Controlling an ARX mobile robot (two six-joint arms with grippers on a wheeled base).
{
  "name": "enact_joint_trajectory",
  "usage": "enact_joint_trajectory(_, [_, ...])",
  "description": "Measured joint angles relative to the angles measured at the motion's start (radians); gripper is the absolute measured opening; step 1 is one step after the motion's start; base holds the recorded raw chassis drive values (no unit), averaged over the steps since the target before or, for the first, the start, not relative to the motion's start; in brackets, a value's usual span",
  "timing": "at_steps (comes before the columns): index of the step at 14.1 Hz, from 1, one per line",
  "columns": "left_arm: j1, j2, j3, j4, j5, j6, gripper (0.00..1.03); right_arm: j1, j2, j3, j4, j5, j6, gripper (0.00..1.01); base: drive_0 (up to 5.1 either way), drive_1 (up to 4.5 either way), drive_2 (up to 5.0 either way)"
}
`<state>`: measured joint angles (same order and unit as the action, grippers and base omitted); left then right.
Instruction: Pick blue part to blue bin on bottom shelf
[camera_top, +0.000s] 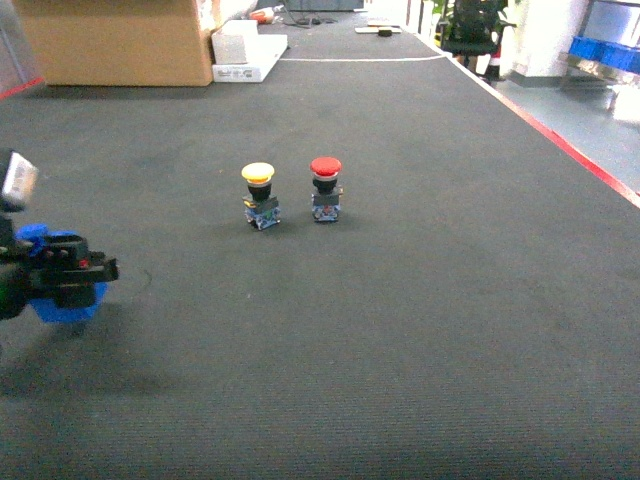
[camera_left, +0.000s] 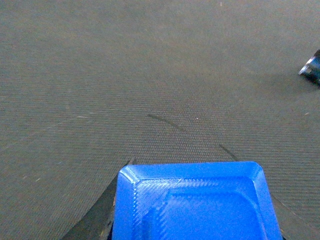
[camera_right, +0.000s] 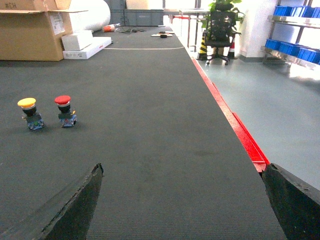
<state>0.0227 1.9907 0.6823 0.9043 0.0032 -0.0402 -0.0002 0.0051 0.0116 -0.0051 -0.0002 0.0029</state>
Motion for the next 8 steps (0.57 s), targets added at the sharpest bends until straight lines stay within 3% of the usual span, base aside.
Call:
enact_joint_trajectory(1, [0.0,-0.124,-0.113,0.033,-0.005,-0.034,0.44,0.0,0.0,0.0,0.0,0.0,0.0,0.98,0.0,0.0,0.0])
enact_joint_trajectory(2, [-0.011,-0.286,-0.214,-0.008,-0.006,-0.039,0.44,0.0,0.0,0.0,0.0,0.0,0.0,0.98,0.0,0.0,0.0])
enact_joint_trajectory(4, [-0.052,-0.62,-0.332,-0.203,-0.008,-0.059,0.44,0.0,0.0,0.0,0.0,0.0,0.0,0.98,0.0,0.0,0.0])
enact_joint_trajectory(8, [-0.154,-1.276,-0.395,-0.607,-0.146,-0.066,0.44,0.0,0.0,0.0,0.0,0.0,0.0,0.98,0.0,0.0,0.0])
